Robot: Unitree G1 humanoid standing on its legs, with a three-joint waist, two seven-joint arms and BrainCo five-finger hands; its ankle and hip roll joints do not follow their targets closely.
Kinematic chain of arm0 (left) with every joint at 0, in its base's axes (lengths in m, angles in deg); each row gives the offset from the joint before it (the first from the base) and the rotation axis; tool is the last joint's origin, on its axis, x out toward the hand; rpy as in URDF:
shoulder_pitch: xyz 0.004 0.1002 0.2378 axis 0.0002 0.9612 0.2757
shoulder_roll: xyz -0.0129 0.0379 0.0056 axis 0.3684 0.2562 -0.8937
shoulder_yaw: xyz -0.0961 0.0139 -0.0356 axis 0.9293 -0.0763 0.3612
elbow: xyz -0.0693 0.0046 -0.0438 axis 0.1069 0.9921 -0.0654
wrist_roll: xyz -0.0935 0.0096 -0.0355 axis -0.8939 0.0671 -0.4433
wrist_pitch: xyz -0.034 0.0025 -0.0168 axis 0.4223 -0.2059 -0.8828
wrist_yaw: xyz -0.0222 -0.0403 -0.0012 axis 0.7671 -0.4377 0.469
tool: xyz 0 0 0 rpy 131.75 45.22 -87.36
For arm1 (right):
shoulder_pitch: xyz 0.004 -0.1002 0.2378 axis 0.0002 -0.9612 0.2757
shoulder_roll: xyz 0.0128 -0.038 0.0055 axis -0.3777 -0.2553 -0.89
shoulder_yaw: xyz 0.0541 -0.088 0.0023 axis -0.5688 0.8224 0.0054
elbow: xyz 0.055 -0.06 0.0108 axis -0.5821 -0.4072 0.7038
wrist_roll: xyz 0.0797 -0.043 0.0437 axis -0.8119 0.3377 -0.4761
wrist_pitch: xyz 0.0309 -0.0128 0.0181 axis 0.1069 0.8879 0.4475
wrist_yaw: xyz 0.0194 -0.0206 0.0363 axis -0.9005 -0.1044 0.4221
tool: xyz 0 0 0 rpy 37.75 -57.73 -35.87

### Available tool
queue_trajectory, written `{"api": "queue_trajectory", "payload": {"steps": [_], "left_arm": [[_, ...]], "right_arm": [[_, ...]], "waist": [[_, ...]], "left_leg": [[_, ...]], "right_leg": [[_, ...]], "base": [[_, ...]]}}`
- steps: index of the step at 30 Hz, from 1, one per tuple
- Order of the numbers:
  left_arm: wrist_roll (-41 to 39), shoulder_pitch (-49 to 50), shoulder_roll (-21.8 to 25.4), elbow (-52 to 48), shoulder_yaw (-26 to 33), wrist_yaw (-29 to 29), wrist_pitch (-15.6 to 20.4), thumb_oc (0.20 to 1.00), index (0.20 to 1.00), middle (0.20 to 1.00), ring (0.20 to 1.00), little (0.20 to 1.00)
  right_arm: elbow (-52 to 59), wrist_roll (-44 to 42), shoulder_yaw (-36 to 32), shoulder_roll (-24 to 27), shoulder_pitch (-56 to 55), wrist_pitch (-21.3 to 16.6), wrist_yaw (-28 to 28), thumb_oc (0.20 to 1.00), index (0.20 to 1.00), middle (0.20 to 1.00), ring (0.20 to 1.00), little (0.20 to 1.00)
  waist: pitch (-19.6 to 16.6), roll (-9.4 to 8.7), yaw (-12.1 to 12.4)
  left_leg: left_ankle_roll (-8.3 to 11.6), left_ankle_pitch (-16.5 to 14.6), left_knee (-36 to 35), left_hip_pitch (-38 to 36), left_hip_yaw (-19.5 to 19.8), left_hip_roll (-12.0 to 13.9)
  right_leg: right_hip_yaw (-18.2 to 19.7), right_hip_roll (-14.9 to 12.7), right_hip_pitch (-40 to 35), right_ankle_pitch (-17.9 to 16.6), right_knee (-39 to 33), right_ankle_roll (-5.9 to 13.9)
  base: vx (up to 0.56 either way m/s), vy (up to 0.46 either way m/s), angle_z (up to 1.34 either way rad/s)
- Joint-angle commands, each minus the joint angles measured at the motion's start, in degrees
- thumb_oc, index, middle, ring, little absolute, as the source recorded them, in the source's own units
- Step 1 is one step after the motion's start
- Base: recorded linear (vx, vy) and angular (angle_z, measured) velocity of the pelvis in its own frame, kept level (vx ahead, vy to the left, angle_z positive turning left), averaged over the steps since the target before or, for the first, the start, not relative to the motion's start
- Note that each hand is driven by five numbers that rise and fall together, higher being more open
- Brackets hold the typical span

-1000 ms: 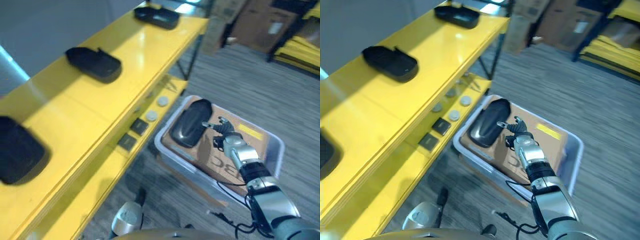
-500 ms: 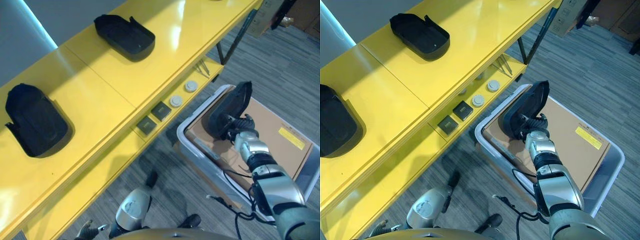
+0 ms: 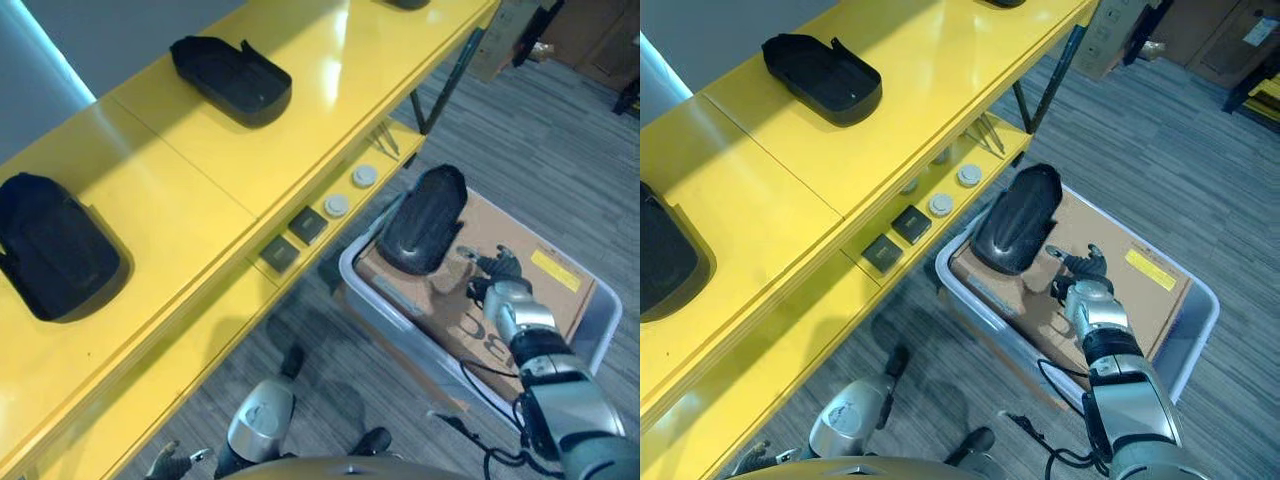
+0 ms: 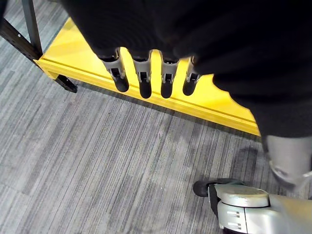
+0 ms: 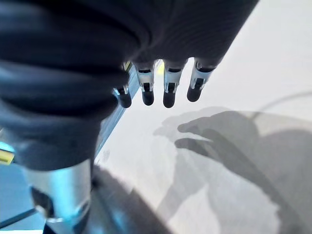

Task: Move parts from the plastic box to the shelf.

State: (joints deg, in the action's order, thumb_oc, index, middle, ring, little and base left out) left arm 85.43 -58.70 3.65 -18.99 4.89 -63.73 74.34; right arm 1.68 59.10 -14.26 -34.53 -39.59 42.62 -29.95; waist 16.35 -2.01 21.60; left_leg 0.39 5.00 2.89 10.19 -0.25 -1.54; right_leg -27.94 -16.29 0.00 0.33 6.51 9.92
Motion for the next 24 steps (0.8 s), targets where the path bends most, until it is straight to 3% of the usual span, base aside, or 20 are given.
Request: {"api": "queue_trajectory", "payload": {"steps": [1,10,15,24], "left_arm": [[0.25,4.36,2.45,0.03,-1.27,-0.01,0.69,1.000,1.000,1.000,1.000,1.000],[-0.60,4.43,1.73,-0.03,-1.34,-2.01,1.15,1.000,1.000,1.000,1.000,1.000],[-0.76,3.91,1.34,0.12,-1.83,-3.96,2.33,1.000,1.000,1.000,1.000,1.000],[-1.21,2.49,1.10,-0.07,-2.87,-3.21,2.68,1.000,1.000,1.000,1.000,1.000]], "right_arm": [[1.41,1.19,-0.26,5.88,-3.41,-1.87,0.88,1.000,1.000,1.000,1.000,1.000],[4.25,1.21,-1.95,4.26,-6.26,-4.54,0.34,1.000,1.000,1.000,1.000,1.000],[7.10,1.38,-1.27,2.63,-4.05,-6.84,-3.88,1.000,1.000,1.000,1.000,1.000],[9.54,4.87,1.20,1.86,2.19,-3.56,-8.44,1.000,1.000,1.000,1.000,1.000]], "waist": [[-3.87,1.00,0.38],[-4.23,1.10,-0.64],[-3.90,1.49,-0.13],[-2.92,2.24,1.37]], "left_leg": [[0.96,-4.06,-1.82,-2.04,-0.42,3.53],[0.93,-4.39,-1.69,-2.84,-1.31,3.75],[0.83,-4.37,-1.38,-2.21,-0.93,3.39],[0.48,-4.10,-0.71,-0.06,0.82,2.26]], "right_leg": [[4.37,-1.53,3.03,2.18,4.13,1.53],[5.18,-1.18,2.35,2.10,3.55,1.55],[5.03,-1.54,2.46,1.97,3.40,1.61],[4.39,-2.51,3.74,1.98,4.05,1.70]], "base": [[0.04,-0.026,-0.18],[0.02,0.011,-0.11],[-0.02,0.048,0.02],[-0.04,0.045,0.05]]}}
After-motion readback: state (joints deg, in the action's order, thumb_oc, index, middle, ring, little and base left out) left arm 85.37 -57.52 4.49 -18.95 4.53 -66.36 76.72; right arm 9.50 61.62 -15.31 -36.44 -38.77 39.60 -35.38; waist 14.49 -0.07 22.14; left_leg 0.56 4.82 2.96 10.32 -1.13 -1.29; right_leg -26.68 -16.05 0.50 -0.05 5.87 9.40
